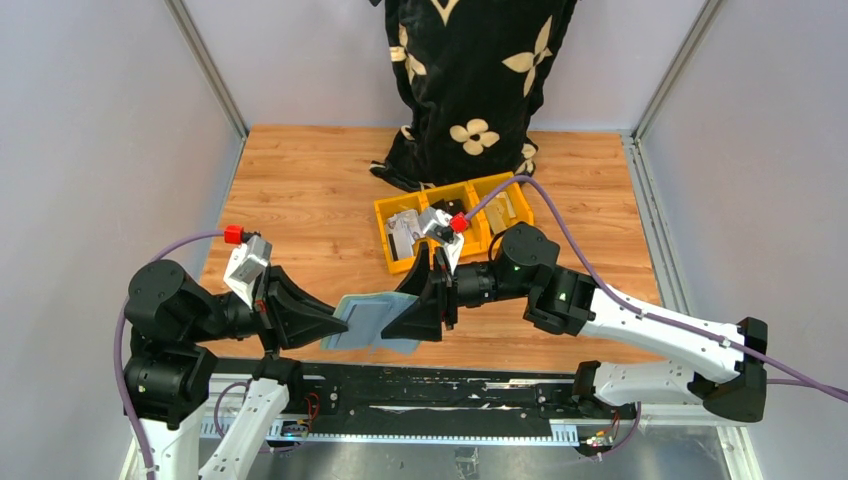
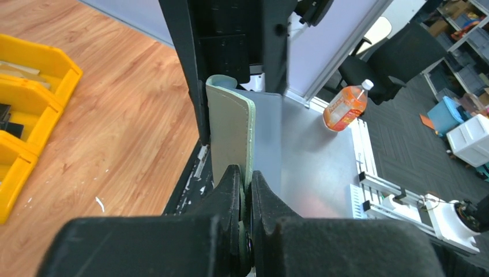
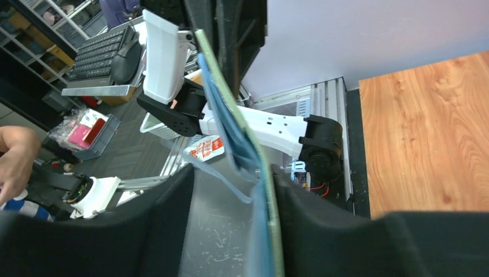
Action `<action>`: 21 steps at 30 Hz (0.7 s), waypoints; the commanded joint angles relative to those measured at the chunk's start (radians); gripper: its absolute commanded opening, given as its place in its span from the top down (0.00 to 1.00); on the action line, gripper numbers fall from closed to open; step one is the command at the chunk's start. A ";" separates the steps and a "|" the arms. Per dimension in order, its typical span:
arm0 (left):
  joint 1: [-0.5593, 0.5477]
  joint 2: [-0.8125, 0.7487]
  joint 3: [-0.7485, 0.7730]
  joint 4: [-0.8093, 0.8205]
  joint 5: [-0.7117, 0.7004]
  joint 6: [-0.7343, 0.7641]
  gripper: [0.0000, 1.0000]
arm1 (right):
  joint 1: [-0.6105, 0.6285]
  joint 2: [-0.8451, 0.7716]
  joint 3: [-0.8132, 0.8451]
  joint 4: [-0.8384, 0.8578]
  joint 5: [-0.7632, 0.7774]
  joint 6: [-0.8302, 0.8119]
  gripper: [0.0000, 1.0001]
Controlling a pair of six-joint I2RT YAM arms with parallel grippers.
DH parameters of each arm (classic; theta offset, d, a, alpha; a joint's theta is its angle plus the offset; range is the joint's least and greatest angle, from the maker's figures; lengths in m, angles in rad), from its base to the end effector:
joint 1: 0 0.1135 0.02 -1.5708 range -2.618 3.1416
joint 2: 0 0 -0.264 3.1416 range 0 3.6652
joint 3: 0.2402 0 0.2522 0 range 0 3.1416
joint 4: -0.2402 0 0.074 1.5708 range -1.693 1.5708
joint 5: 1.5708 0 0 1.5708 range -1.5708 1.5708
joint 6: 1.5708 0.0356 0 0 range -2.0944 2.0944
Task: Take the credit cards out of the card holder
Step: Remove the credit card from the card holder.
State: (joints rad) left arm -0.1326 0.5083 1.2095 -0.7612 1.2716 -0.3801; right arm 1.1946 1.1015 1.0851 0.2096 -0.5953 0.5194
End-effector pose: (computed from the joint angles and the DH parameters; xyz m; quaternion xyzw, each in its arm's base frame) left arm 0.0175 -0.0367 0.4408 0.3317 0.6315 -0.5580 0.4240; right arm 0.0726 0.2381 0.4248 -0.4149 0.4984 0.6799 0.3423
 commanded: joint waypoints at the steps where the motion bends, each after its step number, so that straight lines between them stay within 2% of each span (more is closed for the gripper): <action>1: -0.002 -0.008 -0.001 0.007 -0.031 0.022 1.00 | 0.001 -0.003 0.002 0.053 -0.035 0.010 0.37; 3: -0.002 -0.009 0.002 -0.003 -0.044 0.034 1.00 | 0.001 0.003 0.011 0.058 -0.010 0.024 0.25; 4: -0.002 -0.010 0.003 -0.005 -0.049 0.038 1.00 | 0.002 0.009 0.016 0.059 0.015 0.034 0.24; 13: -0.002 -0.015 0.012 -0.031 -0.056 0.063 1.00 | 0.027 0.037 0.069 0.031 0.182 0.023 0.22; 17: -0.002 -0.013 0.016 -0.031 -0.048 0.057 1.00 | 0.074 0.060 0.136 -0.069 0.311 -0.056 0.22; 21: -0.002 -0.008 0.025 -0.031 -0.039 0.049 1.00 | 0.103 0.082 0.170 -0.136 0.362 -0.111 0.21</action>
State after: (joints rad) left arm -0.1326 0.5060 1.2133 -0.7872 1.2156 -0.3286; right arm 1.2564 1.1614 1.1965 0.1341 -0.3370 0.4934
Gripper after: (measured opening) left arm 0.051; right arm 0.784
